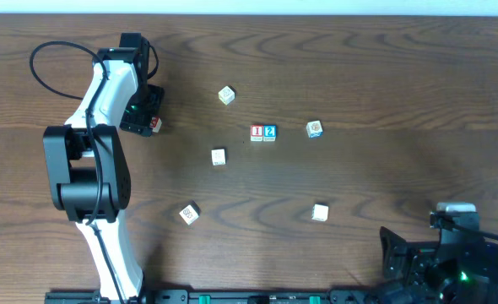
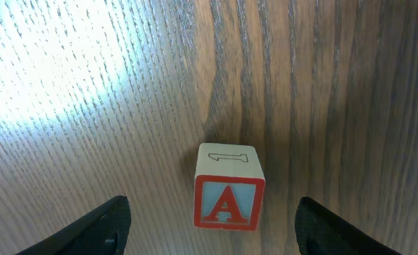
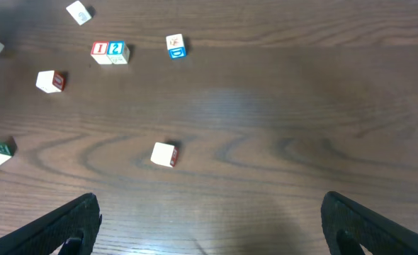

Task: Spell out Ai2
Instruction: 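Lower the left gripper and close it on the red 'A' block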

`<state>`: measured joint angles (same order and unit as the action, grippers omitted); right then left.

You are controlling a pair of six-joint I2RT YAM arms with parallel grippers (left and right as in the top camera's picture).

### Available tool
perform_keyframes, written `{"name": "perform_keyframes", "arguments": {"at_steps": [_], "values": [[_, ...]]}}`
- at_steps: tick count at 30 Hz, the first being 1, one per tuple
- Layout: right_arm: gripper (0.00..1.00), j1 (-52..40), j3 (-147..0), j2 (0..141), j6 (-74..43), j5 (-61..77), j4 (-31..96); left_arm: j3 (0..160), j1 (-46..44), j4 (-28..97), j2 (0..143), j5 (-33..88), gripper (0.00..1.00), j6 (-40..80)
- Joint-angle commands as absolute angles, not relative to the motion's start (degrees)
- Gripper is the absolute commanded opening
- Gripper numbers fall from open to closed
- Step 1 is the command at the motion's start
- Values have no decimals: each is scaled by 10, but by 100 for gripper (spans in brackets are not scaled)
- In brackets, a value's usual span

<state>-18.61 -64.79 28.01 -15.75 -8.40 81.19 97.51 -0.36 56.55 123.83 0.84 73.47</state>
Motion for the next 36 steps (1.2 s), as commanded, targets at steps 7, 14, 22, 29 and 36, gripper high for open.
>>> {"name": "perform_keyframes", "arguments": {"at_steps": [7,14,22,29,36], "values": [[99,-188,-648,279,-160,-84,812,983,0,557,1272,19,75,732],[99,-188,-648,279,-160,-84,812,983,0,537,1275,26,75,720],[99,-188,-648,279,-160,-84,812,983,0,537,1282,30,68,717],[99,-188,-648,279,-160,-84,812,983,1,540,1282,30,63,707],[99,-188,-648,279,-160,-84,812,983,1,540,1282,30,54,707]]}}
